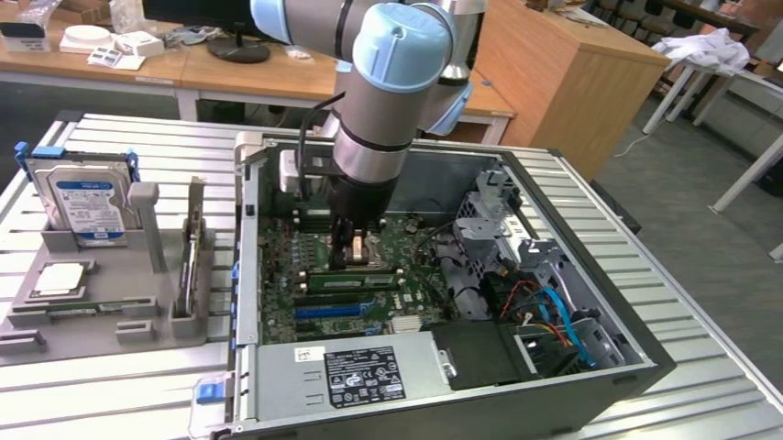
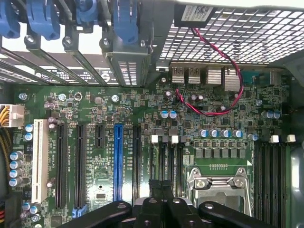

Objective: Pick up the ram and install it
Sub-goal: 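Press down the ram until it locks into place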

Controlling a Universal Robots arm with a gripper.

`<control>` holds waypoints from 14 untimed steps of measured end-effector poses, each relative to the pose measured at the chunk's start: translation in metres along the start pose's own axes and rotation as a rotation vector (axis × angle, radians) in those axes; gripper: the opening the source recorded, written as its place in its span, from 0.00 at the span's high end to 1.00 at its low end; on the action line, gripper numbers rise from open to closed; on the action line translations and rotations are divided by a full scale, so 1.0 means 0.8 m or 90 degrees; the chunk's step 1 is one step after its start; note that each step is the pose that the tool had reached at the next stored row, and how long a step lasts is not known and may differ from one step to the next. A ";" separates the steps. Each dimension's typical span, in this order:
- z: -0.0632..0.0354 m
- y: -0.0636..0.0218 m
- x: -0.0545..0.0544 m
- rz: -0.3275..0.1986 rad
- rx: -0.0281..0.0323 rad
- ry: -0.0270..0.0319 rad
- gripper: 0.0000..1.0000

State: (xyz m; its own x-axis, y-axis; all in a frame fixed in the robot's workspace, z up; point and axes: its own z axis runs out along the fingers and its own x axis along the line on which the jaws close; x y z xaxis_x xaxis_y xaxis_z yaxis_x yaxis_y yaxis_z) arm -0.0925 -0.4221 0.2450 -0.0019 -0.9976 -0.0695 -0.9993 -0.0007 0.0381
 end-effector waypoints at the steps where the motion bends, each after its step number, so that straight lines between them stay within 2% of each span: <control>1: 0.000 0.000 0.000 0.000 0.0000 0.0000 0.89; 14: 0.005 0.000 0.000 0.000 0.0001 -0.0002 0.89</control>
State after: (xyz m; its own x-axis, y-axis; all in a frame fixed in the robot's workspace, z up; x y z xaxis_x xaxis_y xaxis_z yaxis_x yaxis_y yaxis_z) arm -0.0925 -0.4221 0.2410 -0.0019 -0.9976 -0.0698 -0.9993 -0.0008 0.0380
